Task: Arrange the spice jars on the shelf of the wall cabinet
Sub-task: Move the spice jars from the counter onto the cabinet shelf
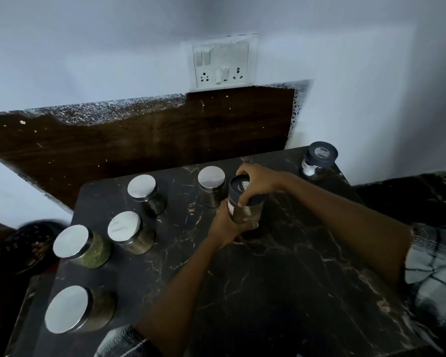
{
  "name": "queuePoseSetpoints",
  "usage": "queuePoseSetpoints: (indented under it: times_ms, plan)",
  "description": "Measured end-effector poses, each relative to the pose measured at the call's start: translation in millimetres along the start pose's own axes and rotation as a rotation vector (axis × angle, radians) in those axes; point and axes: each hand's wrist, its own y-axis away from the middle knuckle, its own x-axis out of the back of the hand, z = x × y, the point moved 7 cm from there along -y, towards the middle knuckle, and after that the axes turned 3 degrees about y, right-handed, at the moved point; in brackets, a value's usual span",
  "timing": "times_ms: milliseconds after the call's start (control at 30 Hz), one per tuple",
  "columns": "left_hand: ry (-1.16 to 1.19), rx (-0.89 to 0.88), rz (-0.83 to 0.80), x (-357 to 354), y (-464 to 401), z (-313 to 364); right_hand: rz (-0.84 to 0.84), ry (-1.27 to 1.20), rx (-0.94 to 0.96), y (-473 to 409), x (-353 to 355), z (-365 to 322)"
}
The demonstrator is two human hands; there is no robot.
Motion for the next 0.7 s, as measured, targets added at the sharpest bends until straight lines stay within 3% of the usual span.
queuePoseSetpoints:
  times_ms: [267, 500, 700]
  plan:
    - [-0.105, -0.073, 0.198, 16, 3, 34, 0.045, 0.197, -0.055, 7, 27, -23]
    - [0.057, -0.106, 0.011, 13, 13, 50, -0.075, 0.092, 0.043, 30, 51, -32]
    - [0.052, -0.082, 0.246, 22, 28, 64, -0.07, -0.001, -0.004, 41, 59, -30]
